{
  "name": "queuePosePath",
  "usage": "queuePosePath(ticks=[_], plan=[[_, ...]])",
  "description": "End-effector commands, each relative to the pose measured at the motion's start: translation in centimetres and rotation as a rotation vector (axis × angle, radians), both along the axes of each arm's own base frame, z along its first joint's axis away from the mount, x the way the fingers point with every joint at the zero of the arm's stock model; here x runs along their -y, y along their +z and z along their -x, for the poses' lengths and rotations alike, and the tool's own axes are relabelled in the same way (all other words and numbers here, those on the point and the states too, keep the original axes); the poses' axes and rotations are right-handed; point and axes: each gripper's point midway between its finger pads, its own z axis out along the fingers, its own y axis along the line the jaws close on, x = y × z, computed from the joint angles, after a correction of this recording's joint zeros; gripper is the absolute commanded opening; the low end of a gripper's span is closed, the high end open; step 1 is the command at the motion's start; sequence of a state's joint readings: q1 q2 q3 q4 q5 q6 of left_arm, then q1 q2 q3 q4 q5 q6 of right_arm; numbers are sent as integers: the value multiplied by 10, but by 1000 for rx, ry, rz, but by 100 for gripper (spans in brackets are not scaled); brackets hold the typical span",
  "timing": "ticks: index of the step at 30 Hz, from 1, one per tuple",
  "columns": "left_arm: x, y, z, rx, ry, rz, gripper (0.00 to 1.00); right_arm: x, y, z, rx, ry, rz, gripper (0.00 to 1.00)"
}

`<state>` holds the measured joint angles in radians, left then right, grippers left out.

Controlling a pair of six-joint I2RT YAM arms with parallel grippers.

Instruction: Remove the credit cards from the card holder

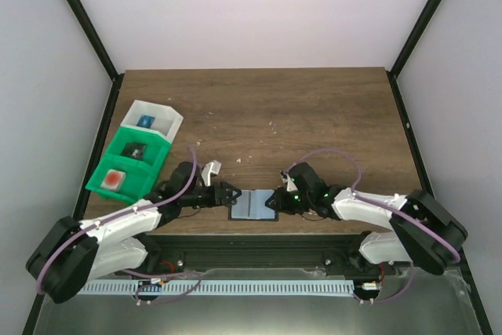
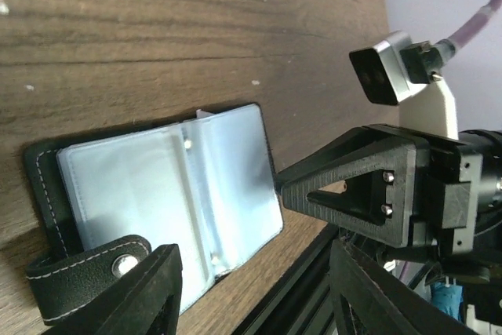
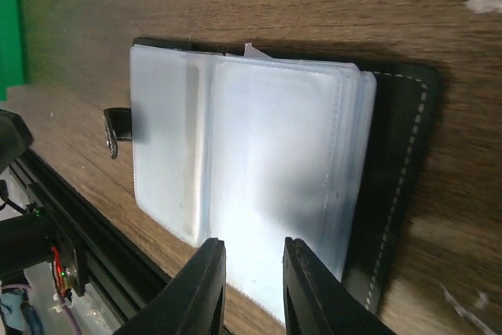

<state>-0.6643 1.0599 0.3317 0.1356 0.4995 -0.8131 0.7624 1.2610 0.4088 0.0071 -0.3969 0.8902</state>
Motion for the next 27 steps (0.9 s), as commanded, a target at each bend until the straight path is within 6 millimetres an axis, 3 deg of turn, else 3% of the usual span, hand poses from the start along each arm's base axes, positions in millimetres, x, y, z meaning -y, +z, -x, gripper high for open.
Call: queuePosePath(ticks=[1,6,13,22,27], plan=[[11,0,-5,-4,-1,45,56,-28,21,-16,76,36,-55,22],[4,-21,-10,-55,57,-18,60,-53,35,-20,93,51,-109,22],[-8,-39,-11,-93,123,-74,61,-78,31,-17,62,65,-130,23],[-21,-10,-7,-59,210,24,63,-76,-4,-14,31,28,-18,25],[-21,-17,13,-146,186,87,64,-68,-24,-3,23,11,75,21]])
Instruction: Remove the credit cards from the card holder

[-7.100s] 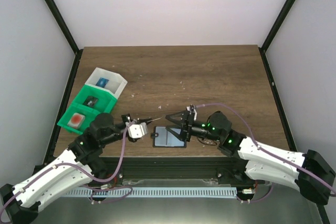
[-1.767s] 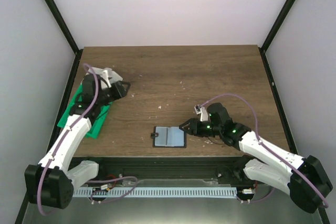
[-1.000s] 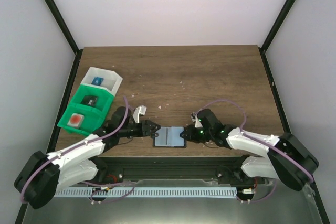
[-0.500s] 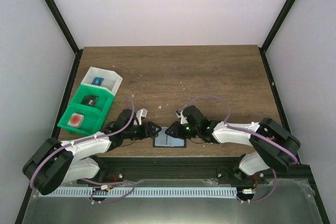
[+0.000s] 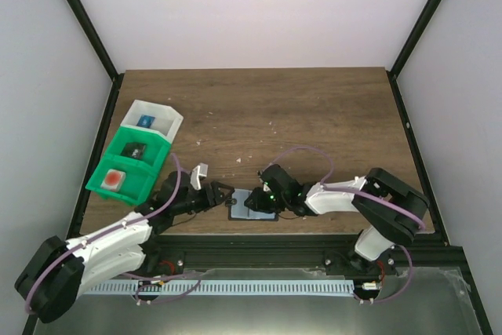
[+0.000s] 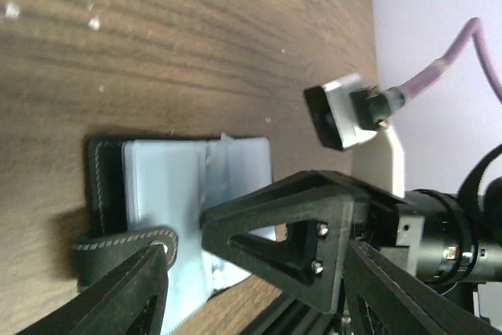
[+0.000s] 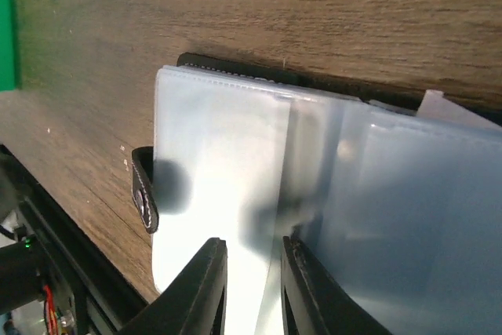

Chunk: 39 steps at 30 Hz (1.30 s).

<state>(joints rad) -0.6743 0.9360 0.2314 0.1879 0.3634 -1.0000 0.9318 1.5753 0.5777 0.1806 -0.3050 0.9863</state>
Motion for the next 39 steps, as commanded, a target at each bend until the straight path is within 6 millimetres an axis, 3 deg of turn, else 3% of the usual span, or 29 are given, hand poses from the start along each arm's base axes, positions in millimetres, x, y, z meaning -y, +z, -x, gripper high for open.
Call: queuePosePath(ticks=[1,8,39], plan=[[0,-16,21,-109,-12,53,64,2,-10,5,29,-34,72,21],[10,-20,35,-127,-29,68,67,9,-21,7,9,-64,92,17],[18,-30,30,-131,-41,55,71,5,-19,12,-10,-55,40,17]])
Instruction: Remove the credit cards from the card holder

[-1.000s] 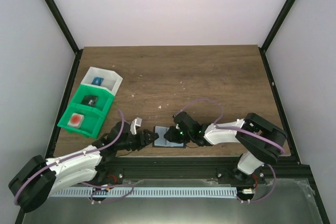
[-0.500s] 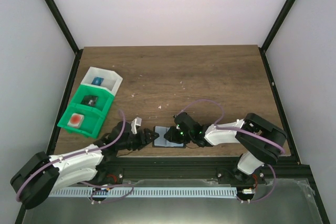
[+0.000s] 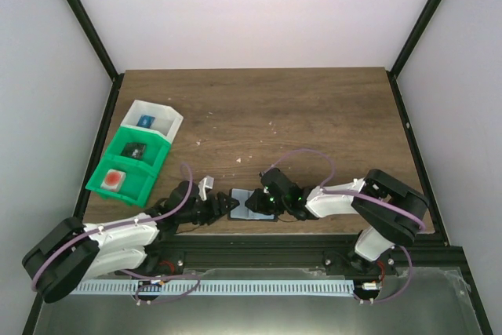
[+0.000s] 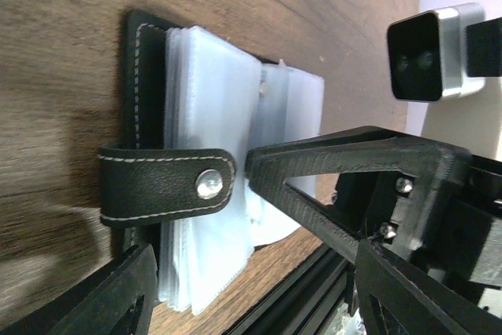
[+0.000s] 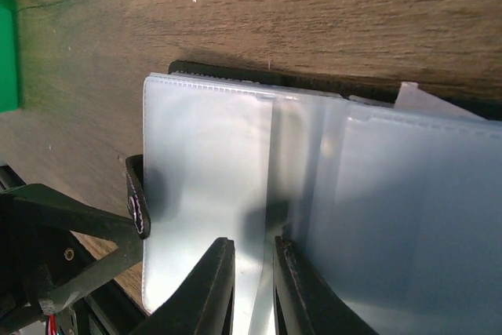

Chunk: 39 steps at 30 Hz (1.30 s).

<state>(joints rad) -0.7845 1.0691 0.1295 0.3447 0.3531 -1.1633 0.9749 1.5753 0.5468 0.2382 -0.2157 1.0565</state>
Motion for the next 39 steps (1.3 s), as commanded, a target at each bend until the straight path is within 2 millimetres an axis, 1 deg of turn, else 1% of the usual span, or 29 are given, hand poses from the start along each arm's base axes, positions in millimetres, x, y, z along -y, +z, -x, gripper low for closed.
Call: queuePosePath(ticks=[1,9,21,39], plan=[[8,18,-4,56,-13,59,71,6,-15,11,-30,11,37,16],[6,25,-4,64,-5,73,72,6,-15,12,-34,10,31,16],[11,15,1,19,-38,66,72,5,-15,12,-35,11,24,17],[15,19,1,19,-45,86,72,5,-15,12,-37,14,22,16]])
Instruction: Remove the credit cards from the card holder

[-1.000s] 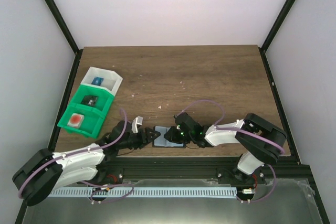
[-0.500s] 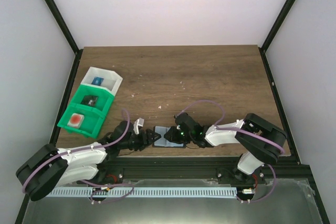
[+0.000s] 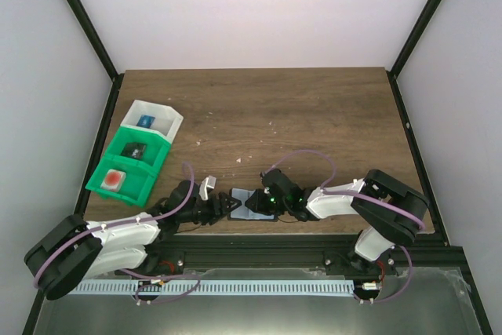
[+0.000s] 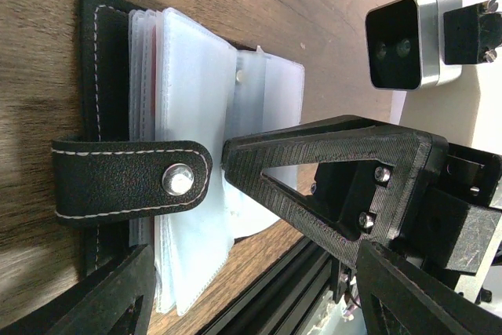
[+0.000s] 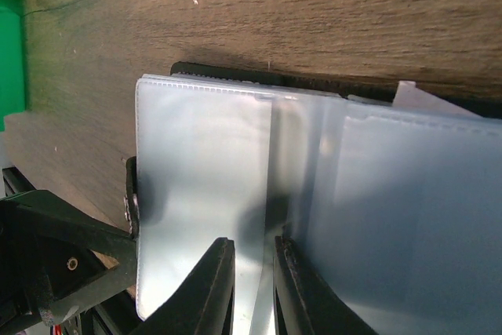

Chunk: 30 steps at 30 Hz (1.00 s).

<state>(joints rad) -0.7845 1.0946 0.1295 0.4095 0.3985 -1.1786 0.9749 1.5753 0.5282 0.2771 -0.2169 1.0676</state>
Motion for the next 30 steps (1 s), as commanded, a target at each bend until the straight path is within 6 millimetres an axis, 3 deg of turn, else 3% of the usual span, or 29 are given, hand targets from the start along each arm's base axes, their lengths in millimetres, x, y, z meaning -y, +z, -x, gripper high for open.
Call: queuePosePath(ticks=[1,18,25,30], plan=[[6,11,-1,21,-13,37,72,5,-16,12,-41,22,42,16],[12,18,-4,40,-24,39,72,-1,-10,16,-38,47,-4,19],[-7,22,-14,89,70,-47,72,2,-12,16,-40,38,6,17],[-8,17,-10,61,60,-44,72,1,-12,16,-39,43,1,17]])
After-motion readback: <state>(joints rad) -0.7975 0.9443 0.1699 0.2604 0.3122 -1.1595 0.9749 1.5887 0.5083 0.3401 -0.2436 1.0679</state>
